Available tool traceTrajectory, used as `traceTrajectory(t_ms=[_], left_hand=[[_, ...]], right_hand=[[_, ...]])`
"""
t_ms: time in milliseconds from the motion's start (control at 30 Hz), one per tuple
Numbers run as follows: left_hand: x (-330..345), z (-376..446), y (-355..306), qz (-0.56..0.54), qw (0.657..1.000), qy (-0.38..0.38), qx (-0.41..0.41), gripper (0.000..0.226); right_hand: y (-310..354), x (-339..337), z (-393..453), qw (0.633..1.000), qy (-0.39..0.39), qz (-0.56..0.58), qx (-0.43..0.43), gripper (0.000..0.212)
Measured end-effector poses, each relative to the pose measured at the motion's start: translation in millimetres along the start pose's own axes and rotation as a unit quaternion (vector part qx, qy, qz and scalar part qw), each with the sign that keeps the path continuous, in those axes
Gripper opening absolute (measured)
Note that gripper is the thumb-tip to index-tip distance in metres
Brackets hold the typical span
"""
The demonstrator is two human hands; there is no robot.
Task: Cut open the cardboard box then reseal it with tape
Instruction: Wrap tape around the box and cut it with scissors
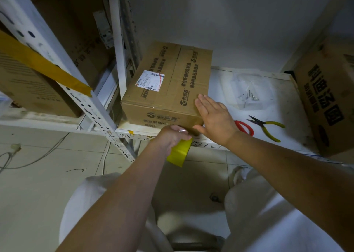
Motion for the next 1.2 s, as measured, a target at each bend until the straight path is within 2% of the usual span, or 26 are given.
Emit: traceTrajectory(t_ms=[133, 267, 367, 533, 667, 833, 1033, 1133, 1200], left_hand=[[0, -1, 0, 0.012, 1.000, 0.002, 0.003, 0.023], [-2, -1, 4, 0.013, 1.000, -0.005, 0.000, 0.023], [-3, -1, 6, 0.017, 1.000, -0.009, -0.003, 0.030], [-2, -1, 6, 0.009, 1.000, -0.007, -0.001, 0.027], [-6, 0, 9, 0.012, 1.000, -0.016, 0.002, 0.026], [-15, -1, 13, 0.001, 1.000, -0.022, -0.002, 0.019], [-26, -1, 19, -0.030, 0.999, -0.042, 0.006, 0.031], [-29, -3, 19, -0.047, 0.998, -0.046, 0.014, 0.021], [-30, -5, 18, -0.058, 0.997, -0.048, 0.021, 0.018]], right_hand=[[3, -1, 2, 1.000, -0.006, 0.006, 0.020, 0.082], [9, -19, 7, 0.994, -0.105, -0.004, -0.002, 0.066], [12, -21, 10, 0.993, -0.117, -0.019, 0.003, 0.062], [17, -13, 9, 0.996, -0.067, -0.041, 0.040, 0.067], [21, -17, 12, 0.992, -0.096, -0.054, 0.054, 0.061], [21, -21, 12, 0.990, -0.124, -0.056, 0.032, 0.054], [2, -21, 26, 0.992, -0.095, -0.060, 0.064, 0.052], [-6, -19, 31, 0.994, -0.063, -0.036, 0.084, 0.050], [0, -24, 25, 0.994, -0.078, -0.017, 0.078, 0.047]])
Point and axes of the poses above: each hand's wrist, its own z-axis towards the middle knuckle, its own x-axis out of the palm, y = z × x, the point moved 9 cm from there along z, towards the middle knuckle, and after that the axes turned 15 degrees about z, right-handed, at the moved point
